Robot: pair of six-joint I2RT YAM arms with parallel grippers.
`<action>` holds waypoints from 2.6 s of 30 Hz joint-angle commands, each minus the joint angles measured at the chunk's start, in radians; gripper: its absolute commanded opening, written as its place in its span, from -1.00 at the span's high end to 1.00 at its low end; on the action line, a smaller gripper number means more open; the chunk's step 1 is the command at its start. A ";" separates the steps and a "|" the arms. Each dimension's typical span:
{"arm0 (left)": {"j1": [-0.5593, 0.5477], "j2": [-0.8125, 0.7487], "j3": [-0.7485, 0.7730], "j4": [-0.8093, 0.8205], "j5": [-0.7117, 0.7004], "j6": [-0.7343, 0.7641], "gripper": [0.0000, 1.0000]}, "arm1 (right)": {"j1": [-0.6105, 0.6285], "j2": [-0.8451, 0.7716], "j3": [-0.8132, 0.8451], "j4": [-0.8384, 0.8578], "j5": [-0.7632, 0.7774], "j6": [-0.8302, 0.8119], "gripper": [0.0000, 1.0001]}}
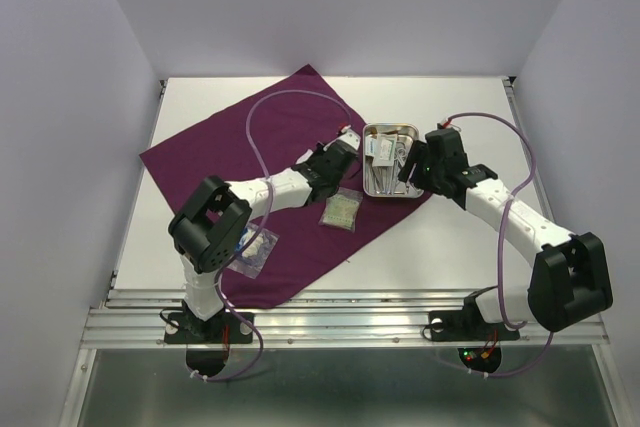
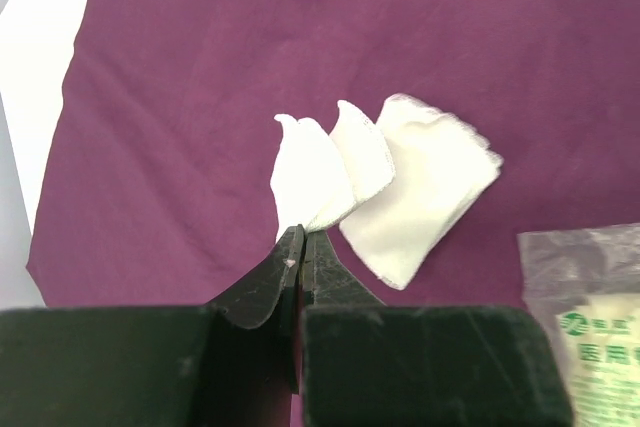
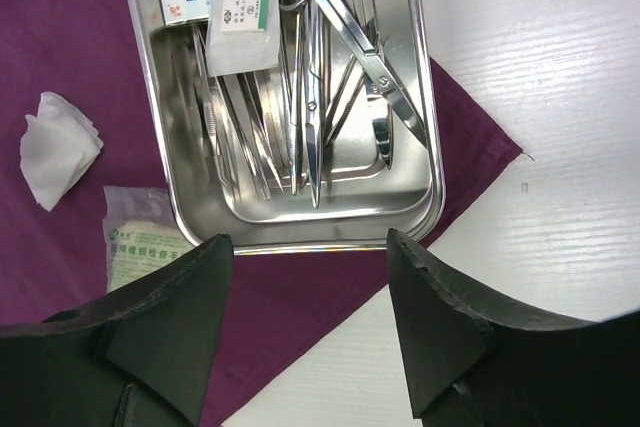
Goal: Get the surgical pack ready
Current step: Adjust the medical item in the surgical kit, then pick up the medical item from the surgical kit.
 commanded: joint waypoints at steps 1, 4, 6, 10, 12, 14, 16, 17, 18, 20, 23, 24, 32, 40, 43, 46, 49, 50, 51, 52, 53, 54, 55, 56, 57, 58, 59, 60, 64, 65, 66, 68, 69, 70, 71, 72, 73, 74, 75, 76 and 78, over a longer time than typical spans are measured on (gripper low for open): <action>-0.025 -0.017 -0.008 0.085 -0.039 0.025 1.00 | -0.009 -0.033 0.001 0.014 -0.001 -0.015 -0.36; -0.034 -0.011 -0.011 0.090 -0.034 0.028 1.00 | -0.009 -0.032 0.001 0.014 -0.002 -0.017 -0.36; -0.035 -0.002 -0.018 0.096 -0.034 0.034 1.00 | -0.009 -0.032 -0.001 0.014 -0.002 -0.015 -0.36; -0.037 0.014 -0.030 0.108 -0.045 0.039 1.00 | -0.009 -0.035 -0.002 0.014 0.001 -0.015 -0.37; -0.039 0.017 -0.036 0.116 -0.047 0.039 1.00 | -0.009 -0.038 -0.004 0.014 0.001 -0.017 -0.37; -0.039 0.023 -0.041 0.122 -0.048 0.040 1.00 | -0.009 -0.036 -0.002 0.012 0.003 -0.017 -0.37; -0.040 0.029 -0.048 0.130 -0.051 0.043 1.00 | -0.009 -0.036 -0.002 0.012 -0.001 -0.015 -0.36; -0.040 0.037 -0.051 0.134 -0.051 0.045 1.00 | -0.009 -0.036 -0.002 0.012 -0.001 -0.017 -0.36; -0.042 0.040 -0.056 0.137 -0.053 0.046 1.00 | -0.009 -0.036 -0.002 0.012 -0.001 -0.017 -0.37; -0.049 0.048 -0.061 0.140 -0.062 0.049 1.00 | -0.009 -0.040 -0.004 0.012 0.001 -0.014 -0.36; -0.058 0.055 -0.067 0.143 -0.065 0.048 1.00 | -0.009 -0.041 -0.005 0.012 0.001 -0.015 -0.36; -0.061 0.060 -0.067 0.143 -0.065 0.046 1.00 | -0.009 -0.043 -0.007 0.012 0.001 -0.015 -0.36; -0.072 0.078 -0.068 0.142 -0.073 0.033 1.00 | -0.009 -0.043 -0.008 0.012 -0.001 -0.017 -0.36; -0.077 0.074 -0.064 0.125 -0.070 0.016 0.60 | -0.009 -0.043 -0.004 0.012 0.003 -0.018 -0.37; -0.077 0.054 -0.059 0.114 -0.064 0.016 0.31 | -0.009 -0.044 -0.001 0.009 0.004 -0.018 -0.37; -0.077 0.031 -0.048 0.098 -0.057 0.014 0.07 | -0.009 -0.046 0.007 0.005 0.009 -0.023 -0.38; -0.077 0.002 -0.035 0.076 -0.053 0.010 -0.09 | -0.009 -0.043 0.013 0.000 0.009 -0.023 -0.38; -0.078 -0.008 -0.033 0.070 -0.053 0.010 -0.12 | -0.009 -0.043 0.015 0.000 0.007 -0.021 -0.38; -0.077 -0.029 -0.028 0.065 -0.051 0.008 -0.15 | -0.009 -0.043 0.019 0.000 0.006 -0.021 -0.38; -0.077 -0.041 -0.025 0.055 -0.050 0.004 -0.21 | -0.009 -0.041 0.022 0.000 0.004 -0.023 -0.39; -0.077 -0.054 -0.018 0.048 -0.048 0.002 -0.22 | -0.009 -0.041 0.025 -0.001 0.001 -0.024 -0.39; -0.077 -0.076 -0.013 0.042 -0.050 0.000 -0.24 | -0.009 -0.040 0.030 -0.001 -0.004 -0.026 -0.38; -0.077 -0.089 -0.010 0.033 -0.048 -0.004 -0.25 | -0.009 -0.038 0.033 -0.001 -0.007 -0.027 -0.38; -0.075 -0.116 0.001 0.028 -0.047 -0.007 -0.27 | -0.009 -0.036 0.035 -0.001 -0.014 -0.029 -0.38; -0.074 -0.129 0.005 0.027 -0.044 -0.010 -0.29 | -0.009 -0.036 0.038 -0.001 -0.019 -0.030 -0.38; -0.071 -0.143 0.008 0.027 -0.039 -0.016 -0.30 | -0.009 -0.032 0.045 -0.001 -0.024 -0.029 -0.38; -0.057 -0.158 0.019 0.001 -0.016 -0.035 -0.31 | -0.009 -0.029 0.050 -0.001 -0.036 -0.027 -0.38; -0.048 -0.184 0.024 -0.005 -0.002 -0.044 -0.32 | -0.009 -0.026 0.054 -0.001 -0.045 -0.024 -0.39; 0.020 -0.253 0.050 -0.054 0.108 -0.111 -0.33 | -0.009 -0.010 0.074 0.012 -0.091 -0.014 -0.38; 0.035 -0.267 0.050 -0.060 0.133 -0.124 -0.33 | 0.009 -0.003 0.085 0.019 -0.097 -0.010 -0.38; 0.069 -0.297 0.048 -0.064 0.153 -0.150 -0.33 | 0.023 0.002 0.091 0.022 -0.097 -0.004 -0.37; 0.107 -0.327 0.050 -0.080 0.209 -0.180 -0.33 | 0.064 0.017 0.110 0.029 -0.087 -0.001 -0.36; 0.148 -0.353 0.048 -0.093 0.231 -0.226 -0.33 | 0.114 0.042 0.137 0.031 -0.077 0.003 -0.36; 0.170 -0.366 0.042 -0.096 0.269 -0.245 -0.33 | 0.141 0.058 0.151 0.032 -0.064 0.006 -0.36; 0.187 -0.382 0.036 -0.099 0.285 -0.265 -0.33 | 0.167 0.074 0.165 0.035 -0.059 0.009 -0.36; 0.207 -0.411 0.028 -0.099 0.300 -0.283 -0.33 | 0.191 0.112 0.191 0.040 -0.057 0.016 -0.36; 0.239 -0.426 0.022 -0.100 0.318 -0.318 -0.33 | 0.239 0.132 0.205 0.045 -0.057 0.019 -0.36; 0.251 -0.442 0.006 -0.100 0.321 -0.335 -0.33 | 0.262 0.154 0.220 0.054 -0.059 0.022 -0.36; 0.262 -0.469 -0.004 -0.103 0.328 -0.361 -0.33 | 0.305 0.198 0.249 0.058 -0.057 0.026 -0.35; 0.273 -0.483 -0.010 -0.108 0.335 -0.371 -0.33 | 0.325 0.219 0.263 0.062 -0.057 0.028 -0.34; 0.293 -0.512 -0.024 -0.123 0.338 -0.383 -0.33 | 0.349 0.267 0.295 0.069 -0.057 0.022 -0.34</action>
